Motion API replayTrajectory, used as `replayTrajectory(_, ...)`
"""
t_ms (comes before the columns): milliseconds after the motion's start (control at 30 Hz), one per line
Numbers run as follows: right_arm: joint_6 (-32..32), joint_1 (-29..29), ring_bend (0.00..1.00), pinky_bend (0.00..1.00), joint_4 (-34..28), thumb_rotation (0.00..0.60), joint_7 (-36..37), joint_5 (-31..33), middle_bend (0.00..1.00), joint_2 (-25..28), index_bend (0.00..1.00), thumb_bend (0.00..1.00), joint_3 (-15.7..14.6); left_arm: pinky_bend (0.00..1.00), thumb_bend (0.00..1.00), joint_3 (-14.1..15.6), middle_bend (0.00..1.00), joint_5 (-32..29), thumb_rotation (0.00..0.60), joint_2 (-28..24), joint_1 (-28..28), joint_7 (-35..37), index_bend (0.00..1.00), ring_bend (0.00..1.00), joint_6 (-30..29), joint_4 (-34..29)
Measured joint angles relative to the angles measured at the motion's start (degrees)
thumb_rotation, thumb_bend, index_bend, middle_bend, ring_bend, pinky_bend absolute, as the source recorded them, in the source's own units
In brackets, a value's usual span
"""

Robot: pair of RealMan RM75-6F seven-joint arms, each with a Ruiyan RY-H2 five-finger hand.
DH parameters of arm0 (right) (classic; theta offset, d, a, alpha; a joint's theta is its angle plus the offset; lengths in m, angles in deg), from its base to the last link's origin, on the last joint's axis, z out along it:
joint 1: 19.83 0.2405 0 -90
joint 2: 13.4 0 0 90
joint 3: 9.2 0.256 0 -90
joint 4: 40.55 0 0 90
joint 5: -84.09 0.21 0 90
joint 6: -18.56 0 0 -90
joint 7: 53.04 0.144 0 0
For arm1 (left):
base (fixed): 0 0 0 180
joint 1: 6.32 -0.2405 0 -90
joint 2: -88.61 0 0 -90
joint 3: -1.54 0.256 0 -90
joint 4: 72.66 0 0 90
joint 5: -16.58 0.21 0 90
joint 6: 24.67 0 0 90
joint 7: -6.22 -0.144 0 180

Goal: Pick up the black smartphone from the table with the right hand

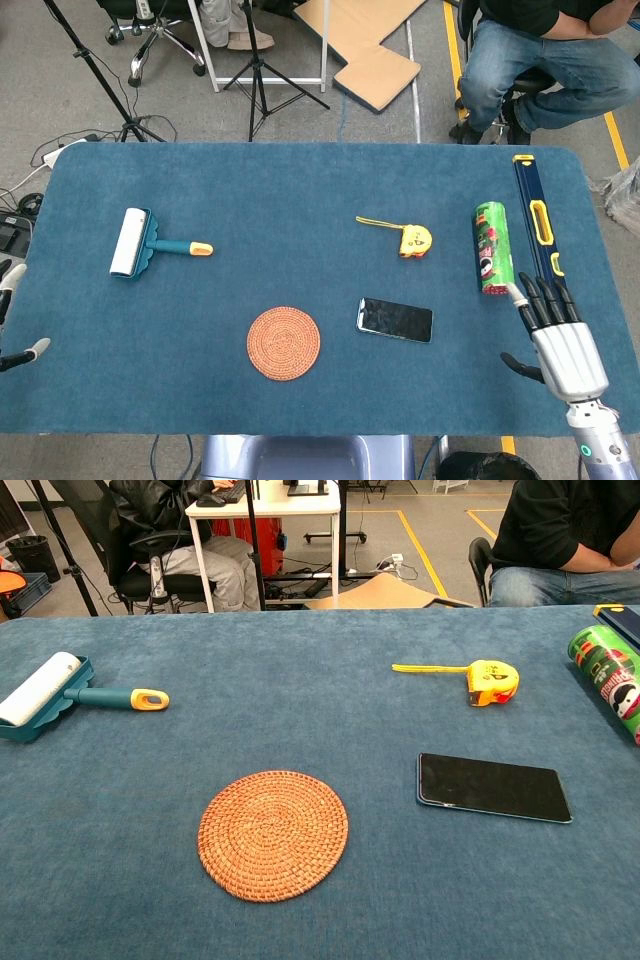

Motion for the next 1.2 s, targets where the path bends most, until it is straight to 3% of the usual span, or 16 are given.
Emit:
replayTrajectory(333, 1.5, -1.7, 0.0, 0.0, 2.8, 0.6, 0.8, 0.4, 0.01, -3.1, 0.05, 0.0, 1.3, 0.0, 0.0, 0.1, 0.0, 0.5, 0.6, -0.2, -0.1, 0.0, 0.0, 0.0, -0.2, -0.5)
replayTrajectory(500, 8.3, 1.0, 0.0, 0.0, -0.7, 0.6, -4.1, 2.3, 0.09, -3.8, 0.05, 0.0, 2.5, 0.0, 0.0, 0.2, 0.0, 0.6, 0.6, 0.1, 0.0, -1.2, 0.0, 0.0, -0.2, -0.7)
replayTrajectory(633, 17.0, 5.6, 0.0, 0.0, -4.6, 0.6, -12.3, 5.1, 0.17, -5.1, 0.08, 0.0, 4.5, 0.0, 0.0, -0.1, 0.0, -0.6, 0.6, 0.3, 0.2, -1.7, 0.0, 0.0, 0.6, -0.4)
replayTrajectory(867, 33.8, 15.9, 0.0, 0.0, -8.5, 0.6, -30.4, 19.4, 0.25, -11.7, 0.12, 0.0, 9.4, 0.0, 0.0, -0.5, 0.0, -2.0, 0.6, 0.2, 0.5, -1.1, 0.0, 0.0, 1.5, 0.2)
replayTrajectory(1033, 37.1, 21.9, 0.0, 0.0, -8.4, 0.6, -42.2, 31.9, 0.27, -18.1, 0.15, 0.0, 12.0, 0.0, 0.0, -0.8, 0.0, -2.8, 0.6, 0.0, 0.7, -0.3, 0.0, 0.0, 2.2, 0.4)
replayTrajectory(1200, 36.1, 27.1, 0.0, 0.0, -7.0, 0.6, -53.7, 43.0, 0.27, -24.0, 0.18, 0.0, 13.9, 0.0, 0.0, -0.9, 0.0, -3.1, 0.6, -0.2, 0.9, 0.1, 0.0, 0.0, 2.8, 0.5)
